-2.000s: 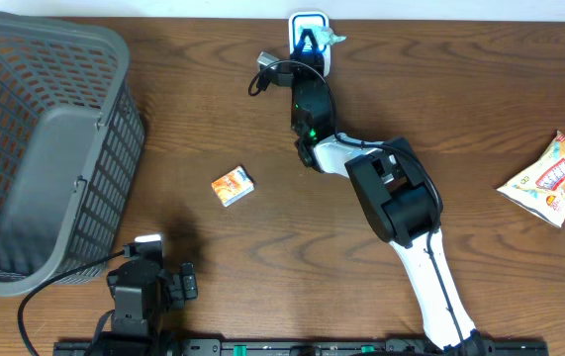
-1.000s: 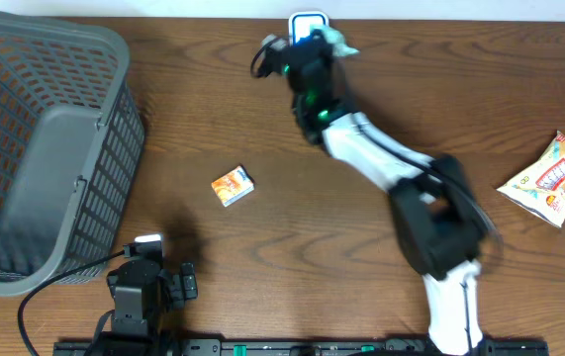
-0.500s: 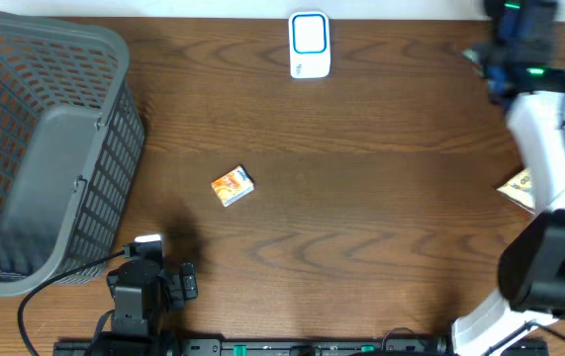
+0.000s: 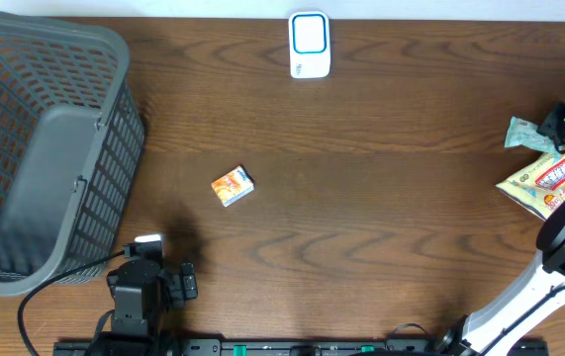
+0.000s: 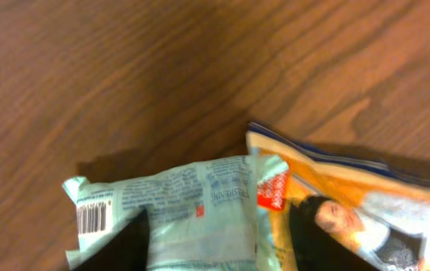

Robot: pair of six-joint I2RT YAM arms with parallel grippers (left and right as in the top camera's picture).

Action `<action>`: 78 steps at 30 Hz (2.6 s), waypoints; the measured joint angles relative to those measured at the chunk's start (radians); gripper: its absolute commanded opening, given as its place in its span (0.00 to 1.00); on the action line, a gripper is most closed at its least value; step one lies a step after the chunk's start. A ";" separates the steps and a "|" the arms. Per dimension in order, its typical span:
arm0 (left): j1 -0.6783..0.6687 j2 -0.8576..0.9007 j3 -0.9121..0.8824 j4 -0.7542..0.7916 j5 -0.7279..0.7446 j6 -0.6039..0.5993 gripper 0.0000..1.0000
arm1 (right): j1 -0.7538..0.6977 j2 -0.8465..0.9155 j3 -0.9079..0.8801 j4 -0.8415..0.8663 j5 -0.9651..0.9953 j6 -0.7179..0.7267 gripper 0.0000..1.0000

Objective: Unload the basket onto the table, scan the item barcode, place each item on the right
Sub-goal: 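Carry the wipes pack right and release it beside the snack bag, then reach the right gripper toward the orange tissue pack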

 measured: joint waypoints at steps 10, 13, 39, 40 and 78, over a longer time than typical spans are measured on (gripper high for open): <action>0.000 0.000 0.000 0.000 0.000 0.000 0.98 | 0.055 -0.243 0.003 -0.060 -0.388 0.082 0.99; 0.000 0.000 0.000 0.000 0.000 0.000 0.98 | 0.130 -0.378 0.019 -0.143 -0.478 0.178 0.99; 0.000 0.000 0.000 0.000 0.000 0.000 0.98 | 1.301 0.008 0.015 -0.129 -0.261 0.230 0.65; 0.000 0.000 0.000 0.000 0.000 0.000 0.98 | 1.306 0.024 0.014 -0.119 -0.252 0.229 0.65; 0.000 0.000 0.000 0.000 0.000 0.000 0.98 | 1.210 0.027 -0.021 -0.265 -0.491 0.261 0.01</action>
